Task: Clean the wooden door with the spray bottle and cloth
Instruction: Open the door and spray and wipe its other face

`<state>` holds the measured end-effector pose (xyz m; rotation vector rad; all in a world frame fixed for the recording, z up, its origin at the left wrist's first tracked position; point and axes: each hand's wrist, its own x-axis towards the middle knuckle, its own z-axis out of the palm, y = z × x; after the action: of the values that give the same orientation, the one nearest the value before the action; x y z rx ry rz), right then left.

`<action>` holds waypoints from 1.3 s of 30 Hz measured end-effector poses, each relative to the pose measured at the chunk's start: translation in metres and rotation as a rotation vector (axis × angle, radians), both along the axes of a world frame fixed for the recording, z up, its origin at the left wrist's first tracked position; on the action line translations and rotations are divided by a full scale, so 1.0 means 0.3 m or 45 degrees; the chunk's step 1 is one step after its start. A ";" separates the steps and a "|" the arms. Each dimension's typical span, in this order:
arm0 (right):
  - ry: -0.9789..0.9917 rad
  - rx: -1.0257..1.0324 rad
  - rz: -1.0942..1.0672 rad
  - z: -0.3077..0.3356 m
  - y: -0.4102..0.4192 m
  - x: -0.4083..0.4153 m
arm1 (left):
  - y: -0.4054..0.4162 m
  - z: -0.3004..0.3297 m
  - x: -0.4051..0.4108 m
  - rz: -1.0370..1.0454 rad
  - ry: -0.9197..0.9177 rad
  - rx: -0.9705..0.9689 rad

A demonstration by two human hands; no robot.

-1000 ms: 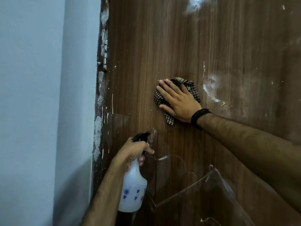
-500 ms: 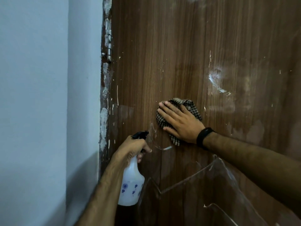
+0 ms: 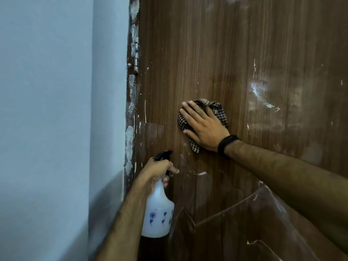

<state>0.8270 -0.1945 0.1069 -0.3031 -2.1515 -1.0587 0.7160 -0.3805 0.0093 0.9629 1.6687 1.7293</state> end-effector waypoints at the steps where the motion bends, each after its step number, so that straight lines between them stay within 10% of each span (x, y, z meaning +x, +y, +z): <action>1: -0.018 0.025 0.001 -0.032 0.005 -0.002 | 0.002 0.000 0.000 0.001 -0.001 0.003; 9: -0.267 0.062 0.145 -0.364 0.050 0.001 | 0.004 -0.003 0.019 0.002 -0.039 0.000; 21: 0.208 -0.075 0.039 -0.023 -0.022 -0.102 | 0.030 -0.007 -0.056 0.148 -0.053 0.098; 39: -0.085 0.075 0.035 -0.072 -0.035 -0.161 | -0.006 0.029 -0.070 0.344 -0.021 0.252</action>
<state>0.7786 -0.2049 0.0852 -0.2125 -2.1724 -1.1289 0.6949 -0.3824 0.0181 0.8355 1.7037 2.1068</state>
